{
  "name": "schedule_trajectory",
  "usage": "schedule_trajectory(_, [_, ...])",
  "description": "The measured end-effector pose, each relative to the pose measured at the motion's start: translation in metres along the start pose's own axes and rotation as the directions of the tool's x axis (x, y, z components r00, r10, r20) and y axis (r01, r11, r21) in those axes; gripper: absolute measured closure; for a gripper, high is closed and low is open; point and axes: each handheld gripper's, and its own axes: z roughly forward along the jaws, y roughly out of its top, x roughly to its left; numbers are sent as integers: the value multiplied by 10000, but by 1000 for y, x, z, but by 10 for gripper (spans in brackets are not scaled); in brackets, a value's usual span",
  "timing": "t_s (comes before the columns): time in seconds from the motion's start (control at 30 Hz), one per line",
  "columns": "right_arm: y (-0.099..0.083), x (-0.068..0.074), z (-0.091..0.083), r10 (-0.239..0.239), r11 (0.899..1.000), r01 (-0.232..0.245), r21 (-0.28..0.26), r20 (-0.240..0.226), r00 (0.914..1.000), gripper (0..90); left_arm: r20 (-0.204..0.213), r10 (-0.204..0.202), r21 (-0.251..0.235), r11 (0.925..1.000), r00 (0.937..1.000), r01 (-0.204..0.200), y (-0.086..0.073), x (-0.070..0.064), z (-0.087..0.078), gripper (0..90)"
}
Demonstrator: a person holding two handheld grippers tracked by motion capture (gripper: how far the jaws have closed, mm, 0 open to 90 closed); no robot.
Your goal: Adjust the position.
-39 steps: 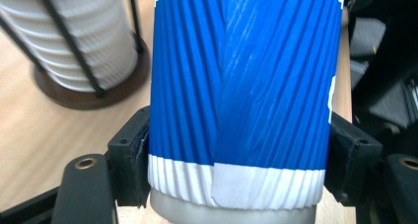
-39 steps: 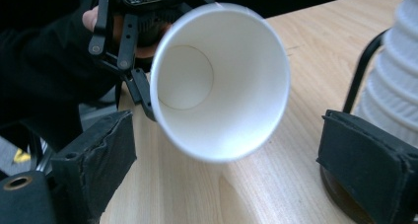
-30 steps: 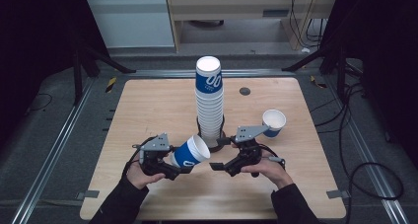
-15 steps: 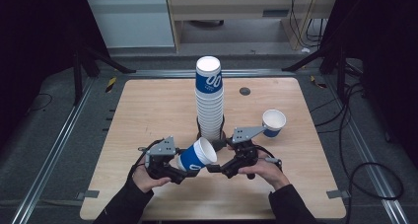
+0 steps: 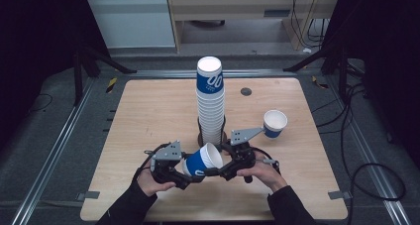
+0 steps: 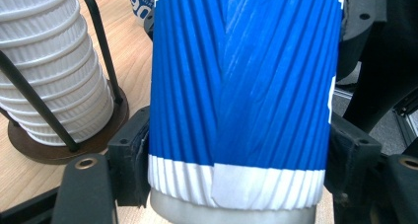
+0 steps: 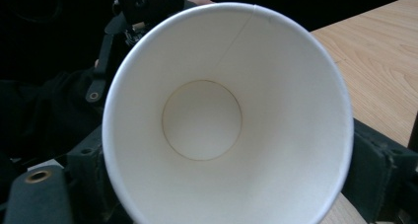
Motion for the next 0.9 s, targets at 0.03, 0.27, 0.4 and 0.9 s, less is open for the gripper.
schedule_trajectory(0.03, [0,0,0,28,10000,-28,1,-34,10000,139,-15,24,37,10000,10000,-24,0,0,0,264])
schedule_trajectory(0.27, [0,0,0,-126,9999,126,59,2,9999,157,83,-58,151,9999,9999,57,0,1,0,253])
schedule_trajectory(0.4, [2,1,-5,-315,9995,313,96,194,9993,158,82,-159,335,9993,9998,156,-1,4,-2,201])
schedule_trajectory(0.9, [-4,10,12,-1600,9603,1430,2395,531,9857,154,681,-130,2542,9671,9976,-48,-11,5,20,221])
